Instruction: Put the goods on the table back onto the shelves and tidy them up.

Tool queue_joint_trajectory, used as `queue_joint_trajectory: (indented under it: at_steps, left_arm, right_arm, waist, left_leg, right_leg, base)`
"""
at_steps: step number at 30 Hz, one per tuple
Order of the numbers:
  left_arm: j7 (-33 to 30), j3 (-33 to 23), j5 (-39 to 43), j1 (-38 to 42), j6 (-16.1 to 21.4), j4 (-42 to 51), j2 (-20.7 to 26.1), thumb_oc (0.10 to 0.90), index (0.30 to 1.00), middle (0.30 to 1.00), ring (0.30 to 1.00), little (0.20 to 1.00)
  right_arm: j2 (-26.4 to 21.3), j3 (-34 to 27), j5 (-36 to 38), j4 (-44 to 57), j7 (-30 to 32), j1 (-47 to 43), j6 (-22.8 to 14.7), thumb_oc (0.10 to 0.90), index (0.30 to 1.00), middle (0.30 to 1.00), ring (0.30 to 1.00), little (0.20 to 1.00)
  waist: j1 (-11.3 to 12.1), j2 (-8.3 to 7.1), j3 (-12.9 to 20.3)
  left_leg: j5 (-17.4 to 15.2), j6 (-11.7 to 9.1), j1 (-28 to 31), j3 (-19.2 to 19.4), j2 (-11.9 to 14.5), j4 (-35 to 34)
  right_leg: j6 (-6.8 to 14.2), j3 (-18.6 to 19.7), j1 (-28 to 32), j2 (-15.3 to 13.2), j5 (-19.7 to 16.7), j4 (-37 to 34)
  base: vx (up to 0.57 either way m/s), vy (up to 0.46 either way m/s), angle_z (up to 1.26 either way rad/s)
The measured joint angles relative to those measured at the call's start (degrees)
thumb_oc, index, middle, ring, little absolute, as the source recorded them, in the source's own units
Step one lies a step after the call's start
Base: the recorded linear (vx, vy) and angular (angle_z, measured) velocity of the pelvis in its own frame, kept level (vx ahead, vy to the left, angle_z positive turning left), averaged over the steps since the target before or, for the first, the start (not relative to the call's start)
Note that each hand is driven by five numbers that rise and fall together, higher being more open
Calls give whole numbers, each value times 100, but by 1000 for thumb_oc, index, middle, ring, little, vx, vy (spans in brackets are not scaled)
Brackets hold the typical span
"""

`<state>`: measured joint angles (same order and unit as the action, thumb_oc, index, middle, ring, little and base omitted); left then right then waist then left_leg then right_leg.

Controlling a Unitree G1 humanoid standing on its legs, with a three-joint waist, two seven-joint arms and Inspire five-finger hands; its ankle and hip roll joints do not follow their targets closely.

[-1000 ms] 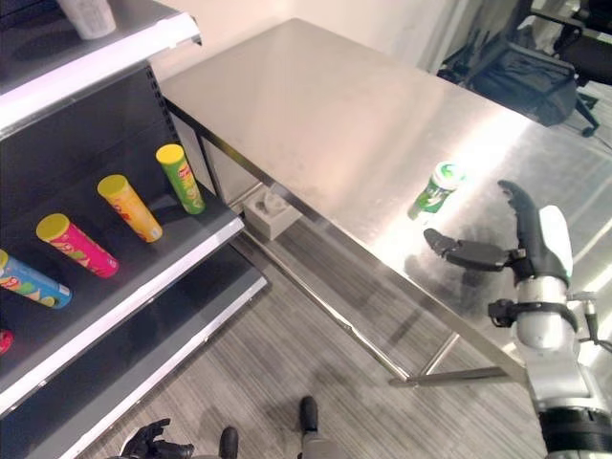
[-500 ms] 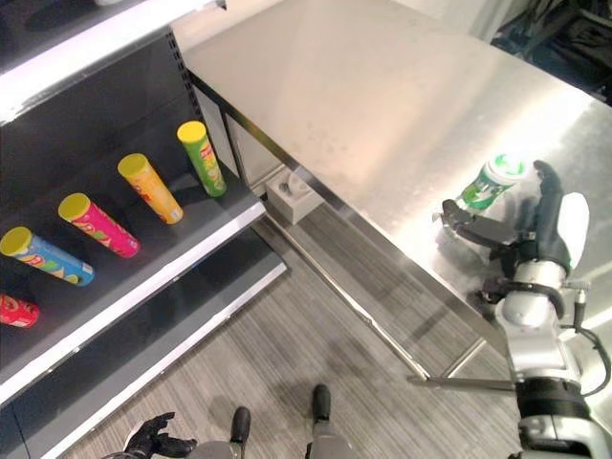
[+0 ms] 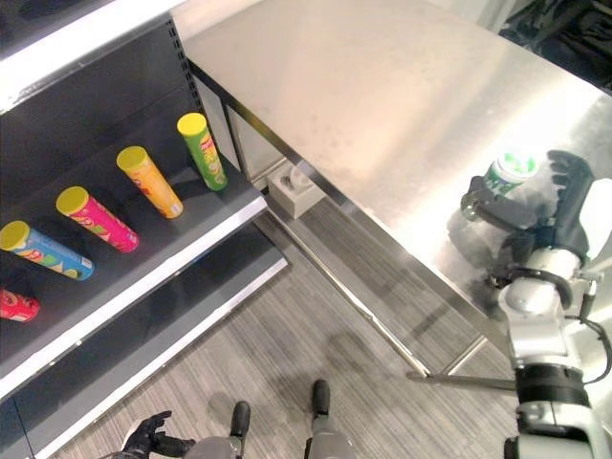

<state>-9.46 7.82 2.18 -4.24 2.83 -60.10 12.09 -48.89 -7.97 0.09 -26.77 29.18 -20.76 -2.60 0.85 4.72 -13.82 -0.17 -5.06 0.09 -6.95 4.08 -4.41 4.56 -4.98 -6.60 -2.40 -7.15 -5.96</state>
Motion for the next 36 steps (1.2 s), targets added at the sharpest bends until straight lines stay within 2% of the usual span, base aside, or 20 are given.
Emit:
queue_joint_trajectory:
  at_steps: [10,14,18,20,22,23,25,27,28,29,30,31,32,33,34,35,36]
  left_arm:
    - [-10,-13,1,1,-2,-5,0,800,900,900,900,900]
    - [-10,-122,-4,3,-16,10,0,800,900,900,900,900]
    - [6,-137,1,13,-20,135,1,800,900,900,900,900]
    - [36,-182,4,12,-16,171,20,800,900,900,900,900]
    - [168,-231,11,-14,-19,162,110,800,900,900,900,900]
    - [202,-231,11,-21,-18,150,178,800,900,900,900,900]
    - [301,-231,11,-18,-1,123,295,800,900,900,900,900]
    - [365,-228,10,5,67,41,303,800,900,900,900,900]
    - [398,-178,10,49,100,-51,307,800,900,900,900,900]
    - [420,-104,7,147,119,-88,306,800,900,900,900,900]
    - [432,-94,1,188,125,-94,301,800,900,900,900,900]
    - [490,24,2,273,170,-126,329,800,900,900,900,900]
    - [522,15,5,336,184,-182,373,800,900,900,900,900]
    - [526,17,0,330,186,-185,391,800,900,900,900,900]
    - [534,43,-12,318,183,-203,385,800,900,900,900,900]
    - [550,79,-15,268,179,-272,335,800,900,900,900,900]
    - [585,100,-22,191,178,-303,298,800,900,900,900,900]
  right_arm:
    - [-2,-32,-13,44,0,10,43,400,300,300,300,300]
    - [-5,-381,-77,655,-23,253,62,400,300,300,300,300]
    - [-450,-412,-16,1304,-343,262,32,400,300,300,300,300]
    - [-976,-409,261,1613,-777,190,-275,400,300,300,300,300]
    - [-1435,-152,1061,1876,-1349,-59,-476,400,300,300,300,300]
    - [-1460,-57,1353,1988,-1581,-222,-648,400,300,300,300,300]
    - [-1762,594,2145,2094,-2096,-990,-743,400,300,300,300,300]
    - [-1890,995,2587,2102,-2358,-1589,-898,400,300,300,300,300]
    - [-1996,1186,2936,2095,-2505,-1882,-980,400,300,300,300,300]
    - [-2191,1302,3180,2099,-2585,-2028,-1060,400,300,300,300,300]
    - [-2294,1295,3293,2119,-2663,-2053,-1118,400,300,300,300,300]
    - [-2386,1268,3552,2148,-2754,-2069,-1190,400,300,300,300,300]
    - [-2407,1299,3692,2224,-2828,-2093,-1188,400,300,300,300,300]
    - [-2408,1346,3768,2304,-2921,-2145,-1187,400,300,300,300,300]
    - [-2408,1384,3833,2361,-2976,-2197,-1191,400,300,300,300,300]
    - [-2408,1385,3920,2403,-3044,-2200,-1194,400,300,300,300,300]
    - [-2379,1385,3975,2411,-3049,-2199,-1203,400,300,300,300,300]
  waist:
    - [-4,-12,-8]
    - [-24,-62,-39]
    - [-31,-134,-82]
    - [-6,-271,-66]
    - [-14,-432,-5]
    - [-2,-535,60]
    - [24,-706,174]
    - [120,-767,218]
    - [139,-774,223]
    - [99,-774,228]
    - [160,-756,244]
    - [137,-774,296]
    - [158,-854,309]
    - [167,-850,321]
    - [146,-784,358]
    - [130,-596,467]
    - [115,-444,558]
  left_leg:
    - [2,-2,-18,-59,4,0]
    - [2,-3,144,-67,10,-1]
    - [11,-18,272,-130,45,-1]
    - [8,-23,430,-194,70,-7]
    - [29,-60,470,-224,114,-3]
    - [41,-89,433,-245,164,-1]
    - [89,-168,411,-309,222,7]
    - [127,-223,384,-330,264,14]
    - [169,-286,293,-450,253,67]
    - [212,-353,187,-594,235,127]
    - [276,-397,102,-596,239,92]
    - [186,-325,-99,-3,370,77]
    - [146,-263,-173,867,515,192]
    - [146,-265,-136,1278,607,231]
    - [149,-266,-66,1440,633,194]
    - [159,-274,50,1449,695,103]
    - [362,-322,165,1446,695,-44]
  right_leg:
    - [-4,-101,20,-12,-3,2]
    - [13,-110,190,-8,19,1]
    - [33,-129,352,-2,36,34]
    - [17,-210,544,36,119,5]
    - [-5,-236,597,82,126,40]
    - [-30,-246,612,125,113,43]
    - [-44,-273,629,200,116,43]
    - [-49,-294,637,247,114,46]
    - [-47,-423,654,233,115,45]
    - [-86,-556,671,195,162,35]
    - [-165,-609,710,184,176,43]
    - [-392,-940,703,103,204,1]
    - [-436,-1097,691,-42,220,1]
    - [-399,-1130,699,-144,237,1]
    - [-339,-1128,705,-186,233,4]
    - [-226,-1136,714,-191,211,41]
    - [-117,-1151,726,-204,181,43]
  base:
    - [6,-13,3]
    - [3,-46,2]
    - [0,-77,7]
    - [-34,-135,18]
    - [-52,-122,8]
    - [-95,-127,8]
    - [-126,-75,10]
    - [-124,-4,17]
    - [-101,68,61]
    - [-89,119,90]
    - [-137,238,139]
    - [-84,228,135]
    - [-52,217,121]
    - [8,160,67]
    - [16,180,43]
    - [18,192,29]
    - [6,132,17]
